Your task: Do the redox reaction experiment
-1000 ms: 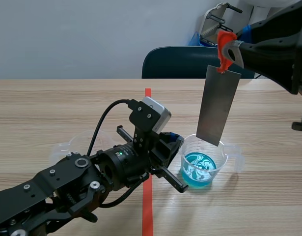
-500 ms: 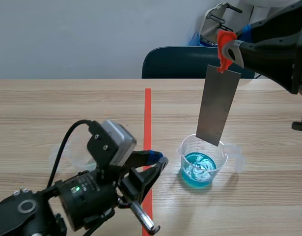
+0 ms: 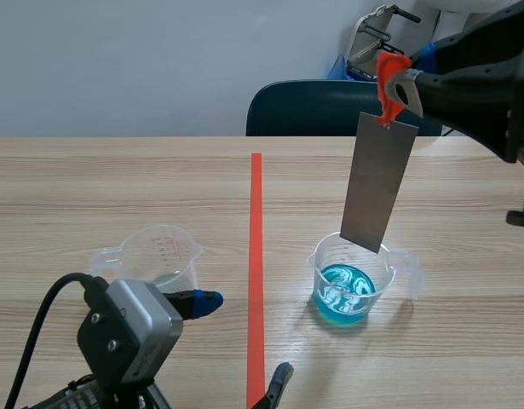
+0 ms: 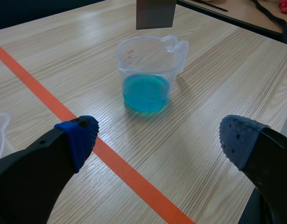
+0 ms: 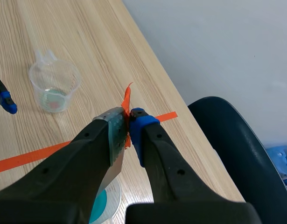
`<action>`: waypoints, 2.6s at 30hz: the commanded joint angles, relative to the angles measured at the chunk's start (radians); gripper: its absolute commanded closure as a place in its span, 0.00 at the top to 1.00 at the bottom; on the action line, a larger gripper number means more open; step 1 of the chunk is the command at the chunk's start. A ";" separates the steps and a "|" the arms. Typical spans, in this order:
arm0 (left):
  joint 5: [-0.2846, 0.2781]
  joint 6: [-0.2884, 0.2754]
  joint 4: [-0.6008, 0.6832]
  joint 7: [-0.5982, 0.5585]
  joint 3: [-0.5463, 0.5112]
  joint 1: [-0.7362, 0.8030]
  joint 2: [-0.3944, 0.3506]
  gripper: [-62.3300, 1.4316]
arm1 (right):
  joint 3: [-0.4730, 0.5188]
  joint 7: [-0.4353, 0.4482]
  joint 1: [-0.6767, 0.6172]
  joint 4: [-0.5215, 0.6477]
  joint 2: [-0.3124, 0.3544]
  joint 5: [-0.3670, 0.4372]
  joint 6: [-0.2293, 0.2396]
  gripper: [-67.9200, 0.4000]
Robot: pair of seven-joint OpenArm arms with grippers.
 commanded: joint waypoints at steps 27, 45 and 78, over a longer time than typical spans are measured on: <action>-0.006 0.050 0.028 -0.015 -0.003 -0.002 0.005 1.00 | 0.006 0.016 0.017 0.011 0.013 0.011 -0.003 0.02; -0.006 0.046 0.028 -0.044 -0.003 -0.002 0.006 1.00 | 0.006 0.016 0.017 0.011 0.013 0.011 -0.003 0.02; -0.005 0.046 0.032 -0.071 -0.003 -0.002 0.005 1.00 | 0.006 0.027 0.017 0.011 0.013 0.011 0.005 0.02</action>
